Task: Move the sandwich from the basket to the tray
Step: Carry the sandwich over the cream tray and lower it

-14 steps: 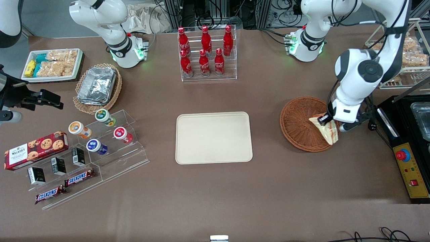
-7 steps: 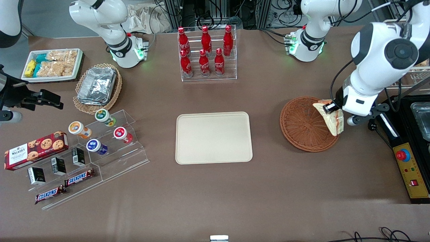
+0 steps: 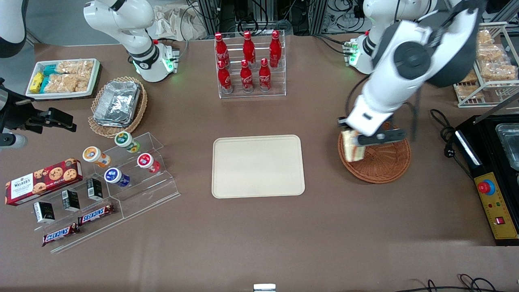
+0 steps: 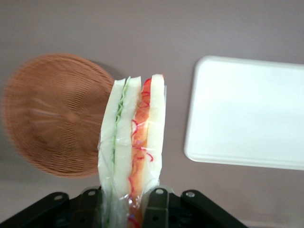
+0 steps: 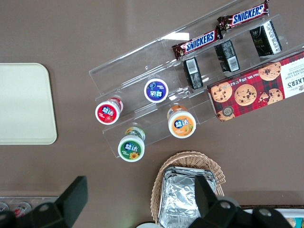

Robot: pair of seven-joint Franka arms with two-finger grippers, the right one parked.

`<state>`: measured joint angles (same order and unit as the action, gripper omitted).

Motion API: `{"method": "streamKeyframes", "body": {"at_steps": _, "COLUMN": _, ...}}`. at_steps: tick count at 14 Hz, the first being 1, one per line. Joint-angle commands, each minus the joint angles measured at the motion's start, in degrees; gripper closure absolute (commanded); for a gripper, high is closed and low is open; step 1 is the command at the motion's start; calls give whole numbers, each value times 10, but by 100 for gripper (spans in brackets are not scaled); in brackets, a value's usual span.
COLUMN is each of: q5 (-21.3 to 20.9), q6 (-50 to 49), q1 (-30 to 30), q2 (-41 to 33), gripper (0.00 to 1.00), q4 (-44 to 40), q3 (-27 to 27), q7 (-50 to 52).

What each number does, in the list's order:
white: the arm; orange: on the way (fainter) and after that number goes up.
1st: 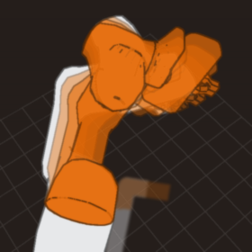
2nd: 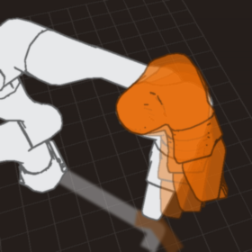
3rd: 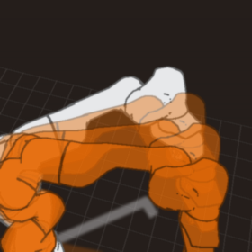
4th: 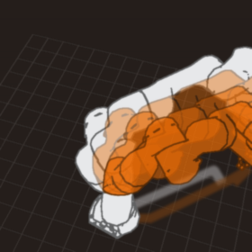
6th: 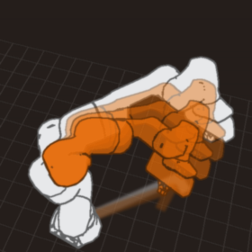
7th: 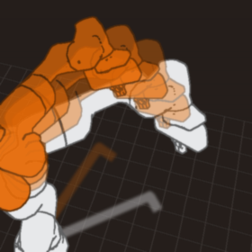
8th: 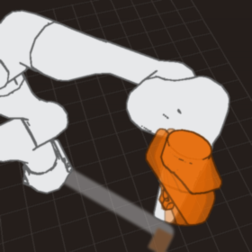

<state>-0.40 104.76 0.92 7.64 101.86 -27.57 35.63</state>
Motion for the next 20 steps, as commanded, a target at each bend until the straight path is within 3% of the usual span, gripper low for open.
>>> {"method": "streamKeyframes", "body": {"at_steps": 1, "q5": -32, "q6": 52, "q1": 11, "q2": 80, "gripper": 100, "q4": -36, "q3": -30, "q7": 69}}
{"method": "streamKeyframes", "body": {"at_steps": 9, "q5": -88, "q6": 155, "q1": 95, "q2": 233, "gripper": 100, "q4": -24, "q3": -28, "q7": 89}}
{"method": "streamKeyframes", "body": {"at_steps": 14, "q5": -195, "q6": 199, "q1": 115, "q2": 316, "gripper": 100, "q4": -52, "q3": -27, "q7": 167}}
{"method": "streamKeyframes", "body": {"at_steps": 17, "q5": -200, "q6": 204, "q1": 115, "q2": 340, "gripper": 96, "q4": -86, "q3": -27, "q7": 176}}
{"method": "streamKeyframes", "body": {"at_steps": 18, "q5": -206, "q6": 204, "q1": 115, "q2": 339, "gripper": 63, "q4": -86, "q3": -27, "q7": 176}}
{"method": "streamKeyframes", "body": {"at_steps": 19, "q5": -223, "q6": 204, "q1": 115, "q2": 339, "gripper": 4, "q4": -86, "q3": -27, "q7": 177}}
{"method": "streamKeyframes", "body": {"at_steps": 20, "q5": -236, "q6": 204, "q1": 115, "q2": 339, "gripper": 0, "q4": -87, "q3": -27, "q7": 181}}
